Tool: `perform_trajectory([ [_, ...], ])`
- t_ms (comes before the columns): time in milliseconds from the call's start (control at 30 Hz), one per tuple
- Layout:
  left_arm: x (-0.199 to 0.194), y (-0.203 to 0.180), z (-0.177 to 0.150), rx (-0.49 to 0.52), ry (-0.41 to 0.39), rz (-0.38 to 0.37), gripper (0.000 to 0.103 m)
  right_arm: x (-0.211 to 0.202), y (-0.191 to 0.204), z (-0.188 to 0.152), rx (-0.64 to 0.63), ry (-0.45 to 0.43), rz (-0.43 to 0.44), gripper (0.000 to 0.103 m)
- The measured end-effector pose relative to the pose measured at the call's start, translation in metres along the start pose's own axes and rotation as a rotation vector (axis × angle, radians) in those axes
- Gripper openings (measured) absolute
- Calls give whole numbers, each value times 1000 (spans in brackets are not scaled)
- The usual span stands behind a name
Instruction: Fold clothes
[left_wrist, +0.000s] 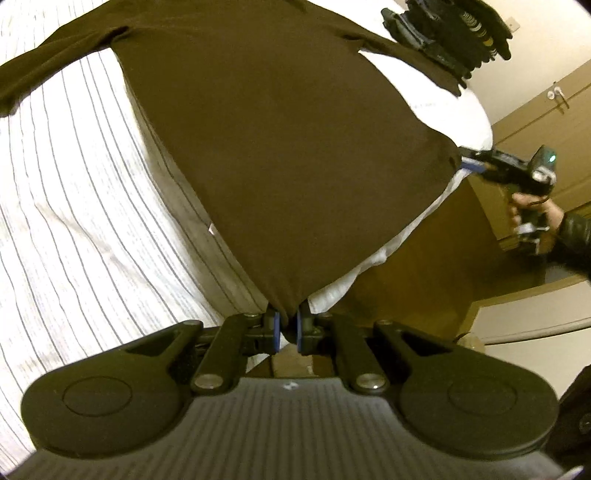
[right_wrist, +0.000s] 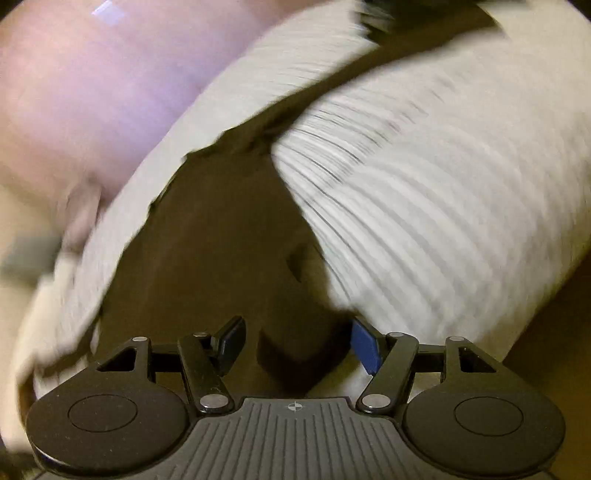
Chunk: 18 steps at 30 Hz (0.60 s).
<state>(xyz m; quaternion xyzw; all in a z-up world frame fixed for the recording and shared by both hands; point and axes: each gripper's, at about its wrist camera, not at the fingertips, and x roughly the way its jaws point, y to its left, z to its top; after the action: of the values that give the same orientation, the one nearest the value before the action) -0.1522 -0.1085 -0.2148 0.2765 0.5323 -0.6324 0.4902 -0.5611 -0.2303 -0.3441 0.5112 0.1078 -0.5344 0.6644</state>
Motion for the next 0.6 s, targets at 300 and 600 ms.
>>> perform_trajectory([
  [300,19,-1,5,15,47,63,5,57,-12,50,-173,381,222,65],
  [600,28,3,6,-1,57,85,6,70,-22,46,-169,466,245,65],
])
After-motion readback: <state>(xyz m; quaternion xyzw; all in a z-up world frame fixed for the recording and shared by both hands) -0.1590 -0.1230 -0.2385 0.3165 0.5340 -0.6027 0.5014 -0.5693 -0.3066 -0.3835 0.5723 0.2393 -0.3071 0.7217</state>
